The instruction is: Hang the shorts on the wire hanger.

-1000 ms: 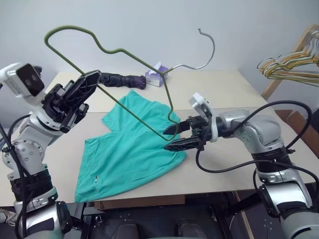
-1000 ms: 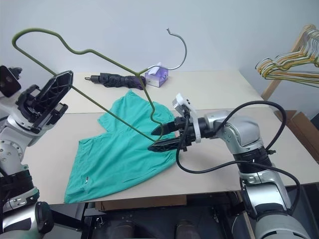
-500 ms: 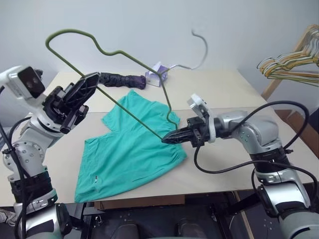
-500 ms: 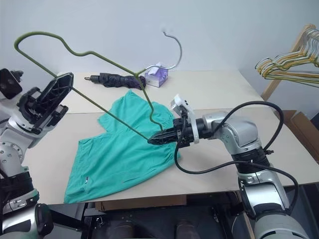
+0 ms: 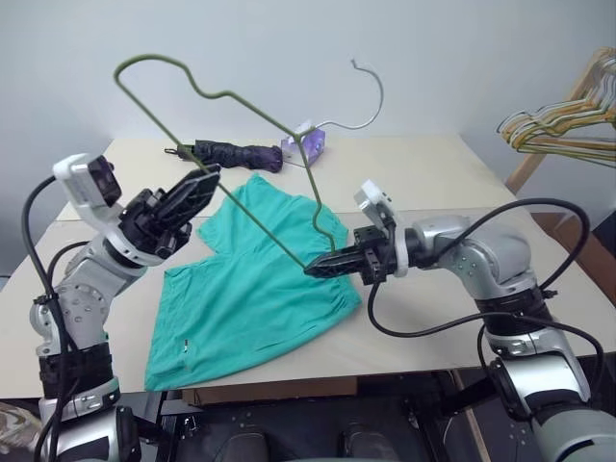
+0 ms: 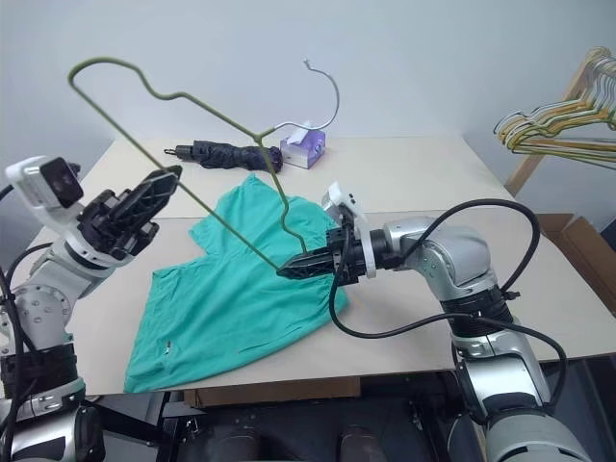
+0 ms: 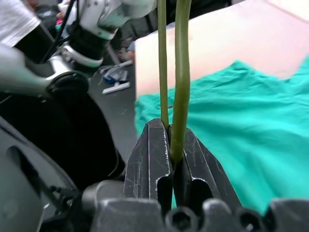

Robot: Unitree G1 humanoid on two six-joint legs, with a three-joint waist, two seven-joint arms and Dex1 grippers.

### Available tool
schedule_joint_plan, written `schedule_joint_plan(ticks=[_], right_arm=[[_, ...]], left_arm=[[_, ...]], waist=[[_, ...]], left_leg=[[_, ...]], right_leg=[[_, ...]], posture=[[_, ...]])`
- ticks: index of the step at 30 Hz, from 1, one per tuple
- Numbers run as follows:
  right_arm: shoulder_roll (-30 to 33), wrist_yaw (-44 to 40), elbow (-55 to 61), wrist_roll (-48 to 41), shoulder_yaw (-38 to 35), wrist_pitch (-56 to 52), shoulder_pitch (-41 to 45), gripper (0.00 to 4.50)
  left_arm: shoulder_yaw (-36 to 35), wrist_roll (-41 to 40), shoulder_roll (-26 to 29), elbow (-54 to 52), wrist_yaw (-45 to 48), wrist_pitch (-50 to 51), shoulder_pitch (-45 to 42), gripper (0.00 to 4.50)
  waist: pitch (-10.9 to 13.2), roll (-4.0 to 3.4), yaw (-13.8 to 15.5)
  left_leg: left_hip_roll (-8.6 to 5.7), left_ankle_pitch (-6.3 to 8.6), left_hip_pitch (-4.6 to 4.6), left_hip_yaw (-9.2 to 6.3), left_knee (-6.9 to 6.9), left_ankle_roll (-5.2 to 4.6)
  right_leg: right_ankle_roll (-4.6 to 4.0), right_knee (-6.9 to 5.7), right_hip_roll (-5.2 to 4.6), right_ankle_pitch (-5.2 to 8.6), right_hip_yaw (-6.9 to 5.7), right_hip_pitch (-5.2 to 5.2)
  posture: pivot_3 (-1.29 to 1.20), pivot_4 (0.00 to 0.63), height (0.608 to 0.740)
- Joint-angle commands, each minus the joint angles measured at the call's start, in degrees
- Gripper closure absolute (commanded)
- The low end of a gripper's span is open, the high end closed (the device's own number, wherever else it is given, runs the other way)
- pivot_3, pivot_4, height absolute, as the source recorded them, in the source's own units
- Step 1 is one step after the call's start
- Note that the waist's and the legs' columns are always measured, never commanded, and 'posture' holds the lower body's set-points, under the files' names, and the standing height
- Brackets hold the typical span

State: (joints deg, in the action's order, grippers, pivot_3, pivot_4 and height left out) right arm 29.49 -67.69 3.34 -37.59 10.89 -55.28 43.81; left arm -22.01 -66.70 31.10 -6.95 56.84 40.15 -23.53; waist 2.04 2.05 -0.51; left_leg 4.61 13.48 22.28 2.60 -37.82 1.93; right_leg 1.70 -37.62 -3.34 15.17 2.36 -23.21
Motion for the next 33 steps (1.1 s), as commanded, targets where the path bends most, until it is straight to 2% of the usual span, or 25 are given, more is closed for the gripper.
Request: schedule_joint_plan(ticks=[1,4,6,7,12,14,18,22,24,33], right_arm=[[-0.49,2.49,1.26,-1.68,-3.42,-0.34,-0.17,4.50],[-1.07,5.04,0.53,-2.75,-6.01,-1.54,-0.27,4.50],[0.04,8.41,-0.86,-2.26,-8.07,-3.86,-0.56,4.50],[1.04,9.57,-1.30,-2.29,-9.12,-5.09,-1.12,4.50],[7.38,13.53,0.31,-2.64,-13.88,-9.76,-7.71,4.50],[12.45,12.29,2.74,-2.22,-14.03,-10.69,-12.25,4.50],[20.06,9.97,1.94,-6.64,-16.80,-19.41,-17.69,4.50],[26.35,5.62,-0.02,-10.25,-16.16,-25.87,-21.91,4.50],[29.10,6.18,-0.67,-7.87,-12.48,-26.02,-24.25,4.50],[30.85,4.03,-9.82,-6.40,-7.89,-27.66,-23.82,4.50]], left_arm=[[5.38,7.13,3.51,-2.22,-1.12,0.42,-0.44,1.73],[7.38,10.41,4.97,-1.85,-1.50,0.06,-0.24,0.82],[9.38,15.38,7.37,-1.03,-1.17,-1.21,1.17,0.19],[10.25,17.38,8.79,-1.39,0.25,-2.06,2.53,0.03],[11.06,21.38,11.33,-2.77,1.86,-3.70,6.75,0.03],[11.88,23.49,11.90,-3.35,2.00,-4.32,8.12,0.03],[14.53,27.18,12.43,-4.66,2.20,-5.12,9.03,0.03],[17.30,29.80,12.84,-5.21,3.27,-5.73,8.06,0.03],[18.84,31.31,13.21,-4.89,3.80,-6.00,7.10,0.03],[20.50,33.74,13.75,-5.15,5.28,-6.14,5.91,0.03]], waist=[[0.00,0.00,-0.03],[0.01,-0.01,-0.17],[0.01,-0.01,-0.18],[0.01,-0.02,-0.20],[0.06,-0.03,0.23],[0.07,-0.04,0.63],[0.10,-0.08,0.70],[0.10,-0.07,0.46],[0.10,-0.06,0.17],[0.12,-0.05,-0.71]], left_leg=[[0.00,0.00,0.00,0.00,0.00,0.00],[0.00,0.00,-0.01,0.01,0.00,0.00],[0.00,0.00,0.00,0.01,0.00,0.00],[0.00,0.00,0.00,0.01,0.01,0.00],[0.00,0.01,0.07,0.07,0.05,0.00],[0.00,0.01,0.08,0.07,0.05,0.00],[0.00,0.01,0.07,0.11,0.05,0.00],[0.00,0.01,0.01,0.11,0.05,-0.01],[0.01,0.01,0.00,0.10,0.05,-0.01],[0.00,0.02,0.00,0.09,0.03,-0.04]], right_leg=[[0.00,0.00,0.00,0.00,0.00,0.00],[0.00,-0.01,0.00,0.00,0.01,0.00],[0.00,-0.01,0.00,0.00,0.01,-0.03],[0.00,-0.01,0.00,0.00,0.01,-0.03],[0.00,0.09,-0.04,0.01,0.01,-0.08],[-0.01,0.08,-0.04,0.00,0.01,-0.10],[0.00,0.09,-0.05,0.01,0.05,-0.10],[0.00,0.09,-0.04,0.01,0.06,-0.07],[0.00,0.10,-0.03,0.01,0.07,-0.05],[0.04,0.10,-0.02,0.03,0.10,-0.05]], posture=[[0.05,0.000,0.740],[0.05,0.000,0.740],[0.05,0.000,0.740],[0.05,0.000,0.740],[0.05,0.000,0.740],[0.05,0.000,0.740],[0.04,0.000,0.740],[0.02,0.000,0.740],[0.02,0.000,0.740],[0.03,0.000,0.740]])
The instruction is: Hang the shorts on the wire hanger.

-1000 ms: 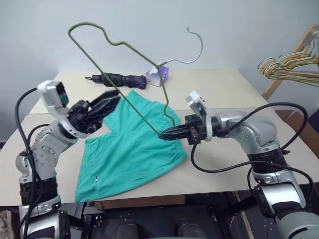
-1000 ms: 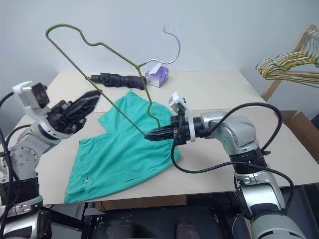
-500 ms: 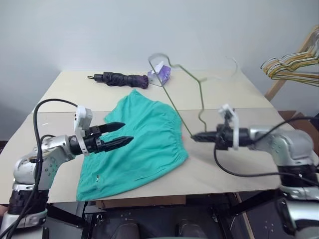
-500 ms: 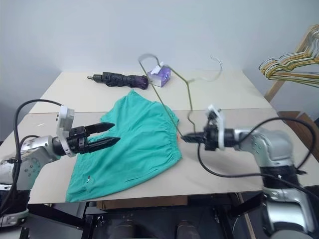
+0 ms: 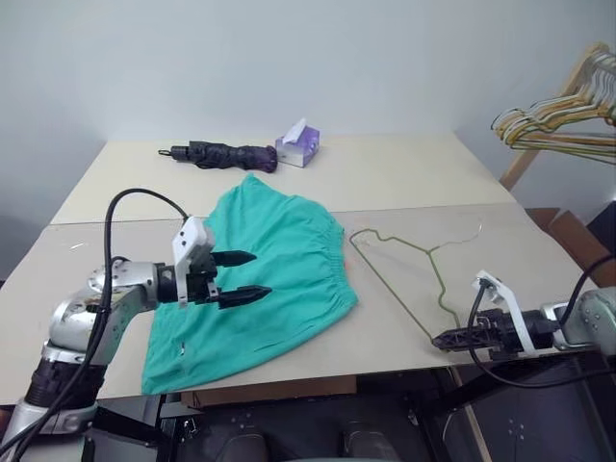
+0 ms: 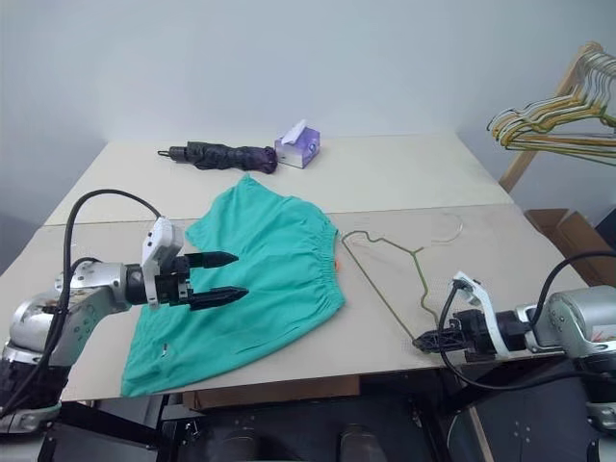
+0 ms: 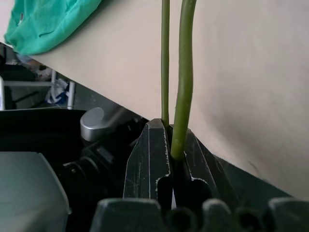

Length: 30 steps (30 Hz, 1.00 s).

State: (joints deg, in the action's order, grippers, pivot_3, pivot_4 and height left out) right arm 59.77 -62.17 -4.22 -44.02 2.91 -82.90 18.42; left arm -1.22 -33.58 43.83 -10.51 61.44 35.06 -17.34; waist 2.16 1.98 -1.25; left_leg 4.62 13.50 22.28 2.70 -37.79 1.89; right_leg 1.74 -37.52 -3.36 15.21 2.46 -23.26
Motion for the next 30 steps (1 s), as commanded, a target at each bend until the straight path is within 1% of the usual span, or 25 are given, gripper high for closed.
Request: schedule_joint_plan(ticks=[1,5,8,11,15,20,22,26,30], right_arm=[[0.45,-1.74,-3.07,0.33,0.61,0.38,1.89,4.50],[-1.32,-3.53,-7.29,1.31,3.50,1.87,4.21,4.50],[-4.24,-3.64,-10.67,3.06,6.45,2.55,7.38,4.50],[-5.62,-5.50,-11.70,3.85,8.18,3.87,9.21,4.50],[-5.58,-9.02,-10.87,3.49,8.01,6.40,9.21,4.50],[-4.80,-13.63,-6.61,3.23,7.65,10.36,7.48,4.50],[-4.65,-14.19,-5.51,3.77,7.70,11.48,7.03,4.50],[-3.49,-13.93,-1.17,6.67,11.06,13.91,6.03,4.50],[-3.57,-13.64,-2.80,8.36,12.49,13.02,8.35,4.50]], left_arm=[[0.07,1.22,1.04,-1.47,0.59,-1.22,-0.11,0.03],[0.84,2.96,1.42,-2.06,0.80,-1.75,0.63,0.03],[0.57,2.71,1.36,-3.21,0.57,-0.98,0.20,0.03],[0.37,2.53,1.51,-3.71,0.83,-0.87,-0.21,0.03],[-0.46,2.98,3.74,-4.20,2.77,-1.90,1.65,0.03],[-1.17,3.57,5.95,-3.82,3.89,-2.77,3.20,0.03],[-1.16,3.42,6.04,-3.77,3.92,-2.83,3.10,0.03],[-0.32,3.46,5.45,-3.78,3.59,-2.73,2.00,0.03],[0.15,3.55,4.93,-4.16,3.18,-2.71,2.07,0.03]], waist=[[0.00,0.01,0.08],[0.00,0.01,0.15],[0.00,0.01,0.11],[0.00,0.01,0.42],[0.01,0.00,0.72],[0.01,-0.01,1.06],[0.01,-0.01,1.15],[0.01,-0.01,1.67],[0.01,-0.01,1.87]], left_leg=[[0.00,0.00,0.00,0.00,0.00,0.00],[0.00,0.00,-0.01,0.00,-0.01,0.00],[0.00,0.00,-0.03,0.02,-0.01,0.00],[0.00,0.00,-0.02,0.00,-0.02,0.00],[0.00,0.00,0.02,0.00,-0.02,-0.01],[0.00,0.00,-0.01,0.01,-0.02,-0.01],[0.00,0.00,-0.01,0.00,-0.02,-0.01],[0.00,0.00,0.00,0.02,-0.02,-0.01],[0.00,0.00,-0.01,0.03,-0.03,-0.01]], right_leg=[[0.01,0.01,0.00,0.00,0.00,0.00],[0.09,0.00,0.00,0.05,0.00,0.01],[0.09,-0.02,0.00,0.05,0.02,0.02],[0.07,-0.02,0.01,0.04,0.01,0.02],[0.03,0.00,0.01,0.01,0.00,0.01],[0.04,-0.02,0.00,0.02,-0.01,0.01],[0.13,-0.02,0.00,0.07,-0.02,0.01],[0.13,-0.01,0.00,0.07,-0.02,0.01],[0.13,-0.02,0.00,0.07,-0.01,0.00]], posture=[[0.03,0.000,0.740],[0.03,0.000,0.740],[0.05,0.000,0.740],[0.06,0.000,0.740],[0.07,0.000,0.740],[0.08,0.000,0.740],[0.08,0.000,0.740],[0.08,0.000,0.740],[0.08,0.000,0.740]])
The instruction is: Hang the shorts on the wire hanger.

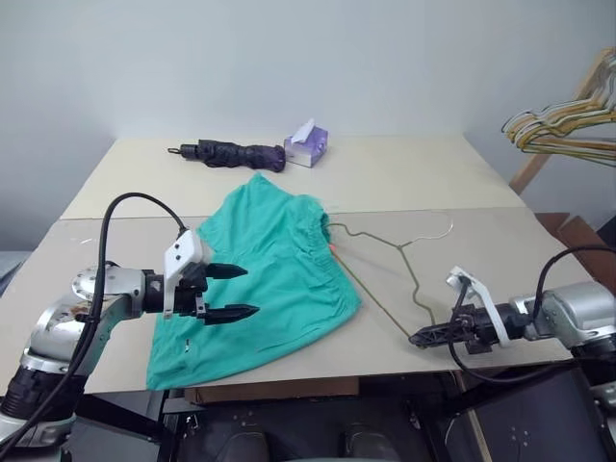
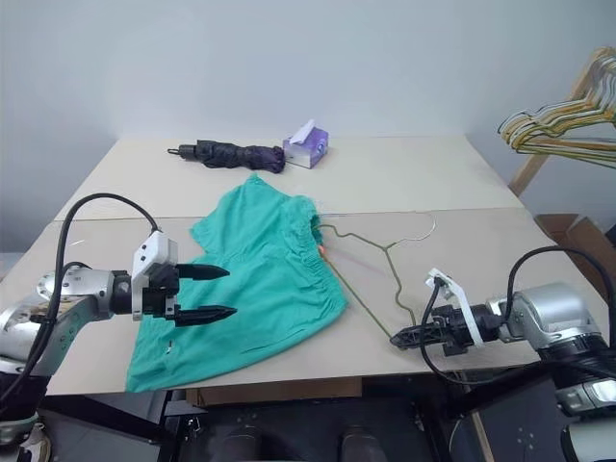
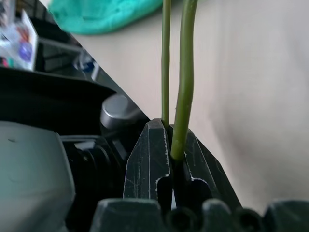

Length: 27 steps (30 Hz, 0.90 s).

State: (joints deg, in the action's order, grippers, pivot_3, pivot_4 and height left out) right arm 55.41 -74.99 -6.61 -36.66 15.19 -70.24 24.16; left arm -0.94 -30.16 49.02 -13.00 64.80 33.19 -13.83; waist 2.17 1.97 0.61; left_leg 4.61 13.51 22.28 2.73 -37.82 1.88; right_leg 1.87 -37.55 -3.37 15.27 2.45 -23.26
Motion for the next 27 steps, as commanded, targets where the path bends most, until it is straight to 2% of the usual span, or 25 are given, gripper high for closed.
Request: schedule_joint_plan(ticks=[1,6,12,18,23,27], right_arm=[[0.72,-0.93,-1.16,1.34,0.46,0.34,3.26,4.50],[1.62,-2.84,-5.82,6.16,4.51,2.90,7.79,4.50],[3.51,-11.33,-9.87,11.12,12.10,4.90,14.88,4.50],[-2.18,-16.86,-22.80,16.26,18.54,5.72,24.66,4.50],[-7.35,-17.51,-35.76,19.08,22.75,10.40,30.30,4.50],[-9.23,-17.51,-40.82,17.75,26.36,15.27,32.84,4.50]], left_arm=[[-0.07,0.18,-0.35,-1.69,-0.25,-0.88,-1.38,0.03],[0.47,0.82,-1.25,-1.89,-0.95,-0.80,-1.02,0.03],[1.03,0.99,-2.10,-3.10,-2.05,-0.61,-0.16,0.03],[1.37,1.57,-3.20,-3.58,-3.80,-1.09,0.45,0.03],[0.89,1.63,-3.89,-4.87,-5.68,-1.19,1.62,0.03],[-0.60,1.36,-3.48,-6.45,-6.82,-1.15,3.72,0.03]], waist=[[0.00,0.00,0.01],[0.00,0.00,0.08],[0.02,-0.03,0.13],[0.02,-0.03,0.12],[0.02,-0.04,1.16],[0.03,-0.06,2.17]], left_leg=[[0.00,0.00,-0.01,0.01,-0.01,0.00],[0.00,0.00,-0.01,0.02,-0.01,0.00],[0.00,0.00,0.01,0.01,-0.01,0.00],[0.00,0.00,-0.04,0.02,-0.02,0.00],[-0.01,0.00,0.03,0.01,-0.03,0.00],[-0.01,0.00,0.02,0.03,-0.03,0.00]], right_leg=[[-0.01,0.00,0.00,-0.01,0.01,0.00],[-0.13,-0.01,0.00,-0.08,0.01,0.00],[-0.14,0.00,-0.01,-0.08,0.00,-0.01],[-0.14,-0.05,0.01,-0.09,0.02,0.00],[-0.16,-0.04,0.00,-0.09,0.00,-0.03],[-0.17,-0.07,0.01,-0.10,0.01,-0.04]], posture=[[0.08,0.000,0.740],[0.09,0.000,0.740],[0.10,0.000,0.740],[0.14,0.000,0.740],[0.18,0.000,0.740],[0.22,0.000,0.740]])
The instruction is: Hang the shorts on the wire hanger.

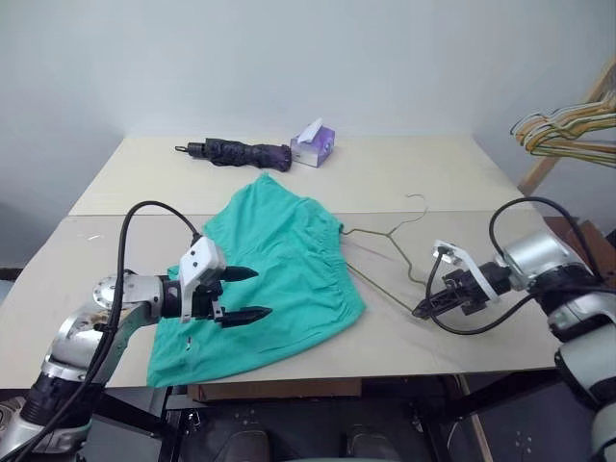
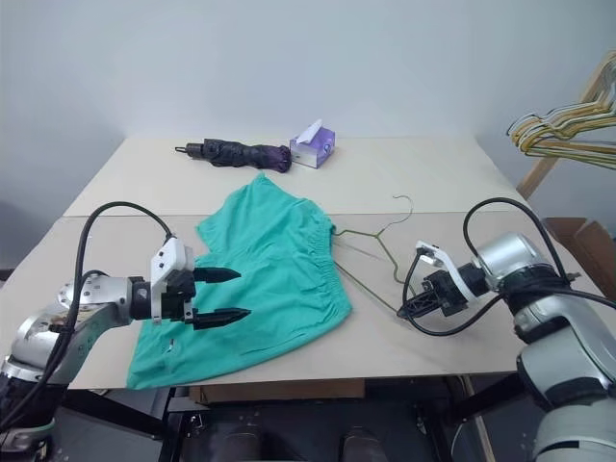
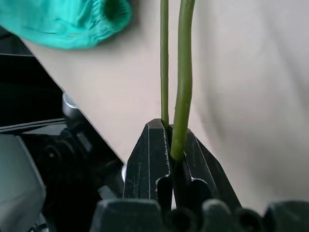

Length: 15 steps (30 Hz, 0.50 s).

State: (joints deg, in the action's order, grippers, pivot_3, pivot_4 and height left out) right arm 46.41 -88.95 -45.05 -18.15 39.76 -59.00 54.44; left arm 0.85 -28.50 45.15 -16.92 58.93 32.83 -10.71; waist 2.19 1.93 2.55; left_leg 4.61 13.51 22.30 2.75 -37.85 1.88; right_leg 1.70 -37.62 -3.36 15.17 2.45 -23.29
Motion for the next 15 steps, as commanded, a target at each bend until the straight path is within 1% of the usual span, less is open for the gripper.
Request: schedule_joint_plan(ticks=[1,3,5,9,11,15], right_arm=[[-0.52,-3.55,-3.21,-1.18,2.71,5.09,2.98,4.50],[-2.00,-3.55,-5.89,-0.83,3.68,6.97,4.27,4.50],[-5.20,-3.55,-11.78,1.28,2.03,7.96,6.62,4.50],[-9.51,-3.44,-20.46,4.37,-2.71,9.84,10.16,4.50],[-10.68,-2.60,-23.08,5.65,-5.28,10.15,10.86,4.50],[-11.11,-1.22,-24.27,7.08,-10.72,11.52,10.30,4.50]], left_arm=[[-2.66,-0.27,0.47,-2.87,-1.23,-0.81,1.12,0.03],[-3.30,-0.43,0.55,-3.59,-1.70,-0.73,2.15,0.03],[-3.89,-0.55,0.38,-4.30,-2.44,-0.49,3.00,0.03],[-4.26,-0.64,0.32,-5.30,-3.22,-0.24,4.10,0.03],[-4.33,-0.68,0.36,-5.56,-3.47,-0.20,4.40,0.03],[-4.47,-0.76,0.40,-5.63,-3.83,-0.35,4.84,0.03]], waist=[[0.01,-0.02,0.45],[0.01,-0.02,0.79],[0.01,-0.03,1.07],[0.01,-0.07,1.91],[0.01,-0.07,2.74],[0.01,-0.07,3.91]], left_leg=[[0.00,0.00,0.00,0.00,0.00,0.00],[0.00,0.00,-0.03,0.00,0.00,0.00],[0.00,0.00,-0.05,0.01,0.00,0.00],[0.01,0.00,-0.04,0.00,0.00,0.00],[0.00,0.00,0.04,0.00,0.00,0.00],[0.00,0.00,0.13,0.01,0.00,0.00]], right_leg=[[0.00,-0.02,0.00,0.00,0.00,-0.01],[0.00,-0.04,0.00,0.00,0.00,-0.01],[-0.01,-0.05,0.01,0.00,0.00,-0.01],[-0.01,-0.10,0.02,0.00,0.00,-0.01],[-0.01,-0.09,0.02,0.00,-0.02,-0.08],[-0.01,-0.09,0.02,0.00,-0.04,-0.17]], posture=[[0.23,0.000,0.740],[0.24,0.000,0.740],[0.24,0.000,0.740],[0.26,0.000,0.740],[0.26,0.000,0.740],[0.25,0.000,0.740]])
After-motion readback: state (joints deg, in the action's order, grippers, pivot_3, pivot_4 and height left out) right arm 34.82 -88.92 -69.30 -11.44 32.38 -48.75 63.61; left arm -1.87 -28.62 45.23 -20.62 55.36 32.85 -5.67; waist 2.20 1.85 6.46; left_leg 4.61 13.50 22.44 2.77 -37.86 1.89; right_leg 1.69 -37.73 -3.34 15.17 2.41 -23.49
